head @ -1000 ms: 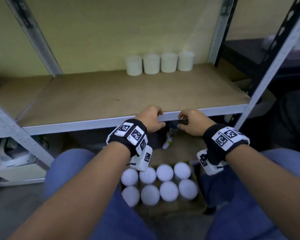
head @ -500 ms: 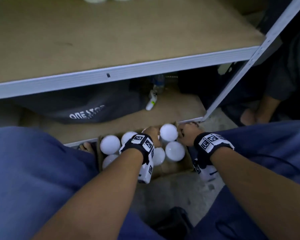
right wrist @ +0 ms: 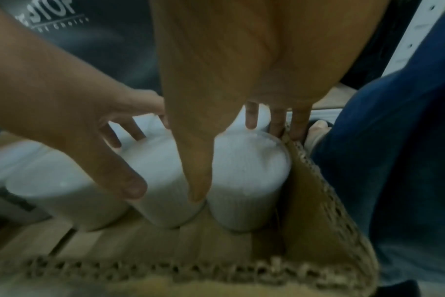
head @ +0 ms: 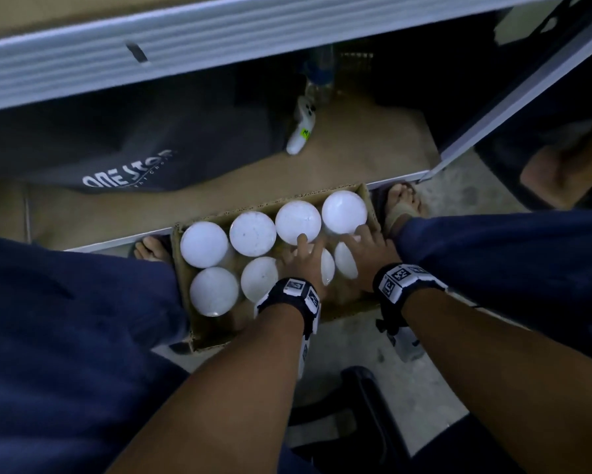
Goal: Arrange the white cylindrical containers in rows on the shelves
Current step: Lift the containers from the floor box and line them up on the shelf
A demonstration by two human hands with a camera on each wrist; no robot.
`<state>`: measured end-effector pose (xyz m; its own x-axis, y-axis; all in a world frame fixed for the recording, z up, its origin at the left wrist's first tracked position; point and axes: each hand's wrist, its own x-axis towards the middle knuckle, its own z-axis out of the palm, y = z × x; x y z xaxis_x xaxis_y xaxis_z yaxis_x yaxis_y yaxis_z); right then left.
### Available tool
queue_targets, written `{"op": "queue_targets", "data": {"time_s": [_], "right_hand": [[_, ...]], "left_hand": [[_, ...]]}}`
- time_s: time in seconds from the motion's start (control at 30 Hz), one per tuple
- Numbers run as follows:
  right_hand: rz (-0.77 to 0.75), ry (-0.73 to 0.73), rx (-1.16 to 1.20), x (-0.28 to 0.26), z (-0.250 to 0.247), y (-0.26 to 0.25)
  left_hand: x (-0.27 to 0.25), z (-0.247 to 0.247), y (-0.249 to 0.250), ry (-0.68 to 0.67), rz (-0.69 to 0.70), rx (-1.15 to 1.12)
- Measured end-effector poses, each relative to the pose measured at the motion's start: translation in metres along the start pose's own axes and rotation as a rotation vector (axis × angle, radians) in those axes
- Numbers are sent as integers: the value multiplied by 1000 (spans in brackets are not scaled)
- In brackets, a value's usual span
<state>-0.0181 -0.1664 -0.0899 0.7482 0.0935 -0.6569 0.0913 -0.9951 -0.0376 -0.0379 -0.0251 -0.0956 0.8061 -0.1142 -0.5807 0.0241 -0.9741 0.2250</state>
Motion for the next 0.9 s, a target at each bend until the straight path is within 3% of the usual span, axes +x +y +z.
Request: {"op": "queue_targets", "data": {"time_s": [0.2, 0.47, 0.63, 0.77, 0.9], "right_hand": [[22, 80, -128, 3, 8, -7], [48, 23, 6, -14, -15, -10], [34, 18, 22, -43, -65, -13], [35, 62, -51, -69, -117, -15], [-20, 128, 44, -98, -168, -21]], "left_hand": [[2, 1, 1, -36, 14, 56], [-1, -14, 2, -59, -2, -27], [-18, -62, 6, -120, 12, -66], [-34, -108, 10, -80, 48, -71], [-58, -167, 9, 8, 129, -65]]}}
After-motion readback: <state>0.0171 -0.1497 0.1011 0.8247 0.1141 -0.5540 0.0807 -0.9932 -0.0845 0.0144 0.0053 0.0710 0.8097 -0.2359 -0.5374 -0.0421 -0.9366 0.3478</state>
